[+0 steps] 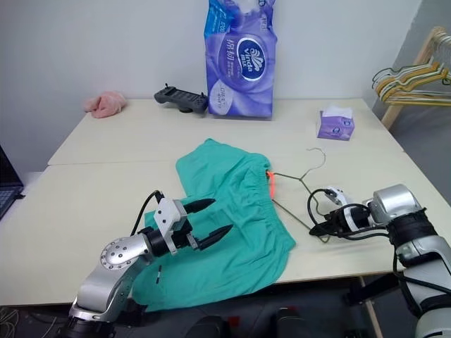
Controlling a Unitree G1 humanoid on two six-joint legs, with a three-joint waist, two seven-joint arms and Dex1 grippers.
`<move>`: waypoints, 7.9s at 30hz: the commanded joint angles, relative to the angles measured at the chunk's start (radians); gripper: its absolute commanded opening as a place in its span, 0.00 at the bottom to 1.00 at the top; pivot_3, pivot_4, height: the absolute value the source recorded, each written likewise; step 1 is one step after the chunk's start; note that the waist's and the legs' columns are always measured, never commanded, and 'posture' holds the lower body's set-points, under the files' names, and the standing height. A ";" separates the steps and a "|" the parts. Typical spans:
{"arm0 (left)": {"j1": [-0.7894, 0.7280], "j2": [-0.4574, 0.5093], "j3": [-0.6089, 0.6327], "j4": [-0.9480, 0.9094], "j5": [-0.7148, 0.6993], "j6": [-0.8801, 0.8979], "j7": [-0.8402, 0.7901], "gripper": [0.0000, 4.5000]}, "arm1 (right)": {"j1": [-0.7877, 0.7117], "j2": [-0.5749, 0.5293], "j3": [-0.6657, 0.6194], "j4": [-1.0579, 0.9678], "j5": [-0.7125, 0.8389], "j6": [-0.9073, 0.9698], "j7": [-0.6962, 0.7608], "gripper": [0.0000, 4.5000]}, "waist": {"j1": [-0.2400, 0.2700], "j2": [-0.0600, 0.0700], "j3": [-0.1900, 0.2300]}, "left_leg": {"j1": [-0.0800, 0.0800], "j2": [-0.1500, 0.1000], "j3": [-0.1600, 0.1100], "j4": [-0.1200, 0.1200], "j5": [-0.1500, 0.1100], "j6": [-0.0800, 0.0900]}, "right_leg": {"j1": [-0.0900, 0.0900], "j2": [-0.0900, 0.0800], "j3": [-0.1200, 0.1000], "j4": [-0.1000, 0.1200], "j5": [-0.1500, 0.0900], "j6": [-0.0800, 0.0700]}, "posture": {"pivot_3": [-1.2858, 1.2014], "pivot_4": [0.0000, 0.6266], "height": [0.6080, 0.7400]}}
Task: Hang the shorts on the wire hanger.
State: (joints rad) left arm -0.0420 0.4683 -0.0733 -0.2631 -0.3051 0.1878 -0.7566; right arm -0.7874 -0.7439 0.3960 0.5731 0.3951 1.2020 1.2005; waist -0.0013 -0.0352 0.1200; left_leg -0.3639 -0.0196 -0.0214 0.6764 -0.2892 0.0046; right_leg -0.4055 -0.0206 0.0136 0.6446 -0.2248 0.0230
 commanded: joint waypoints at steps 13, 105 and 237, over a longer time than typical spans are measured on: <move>-0.159 0.057 0.080 0.135 0.013 -0.067 -0.018 0.99 | -0.186 0.060 -0.264 0.257 -0.102 -0.129 -0.245 0.00 | 0.022 0.005 -0.002 | -0.002 -0.002 0.000 0.000 0.000 0.000 | -0.001 -0.001 0.001 0.001 0.003 -0.006 | 0.54 0.09 1.00; -1.419 0.029 -0.283 1.637 0.864 -0.589 -0.118 0.00 | -0.045 0.131 -0.333 -0.984 -0.354 -0.417 -0.493 0.86 | -0.065 0.010 -0.019 | -0.036 -0.008 0.007 0.021 0.000 0.001 | -0.041 -0.002 0.005 0.030 0.005 0.002 | 0.47 0.03 1.00; -1.142 0.271 -0.306 1.540 0.622 -0.623 -0.495 0.00 | 0.093 -0.051 -0.258 -0.699 -0.015 -0.244 -0.214 0.01 | -0.078 0.003 -0.065 | -0.035 -0.008 0.001 0.021 -0.001 0.001 | -0.037 -0.004 0.003 0.027 0.004 0.001 | 0.48 0.02 1.00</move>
State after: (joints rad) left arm -1.1764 0.6567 -0.3669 1.2081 0.2400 -0.4692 -1.2969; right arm -0.7067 -0.7107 0.2352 -0.1104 0.3867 0.9300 0.9917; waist -0.0789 -0.0325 0.0550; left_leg -0.3991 -0.0273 -0.0200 0.6977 -0.2906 0.0057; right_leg -0.4423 -0.0245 0.0167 0.6719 -0.2212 0.0239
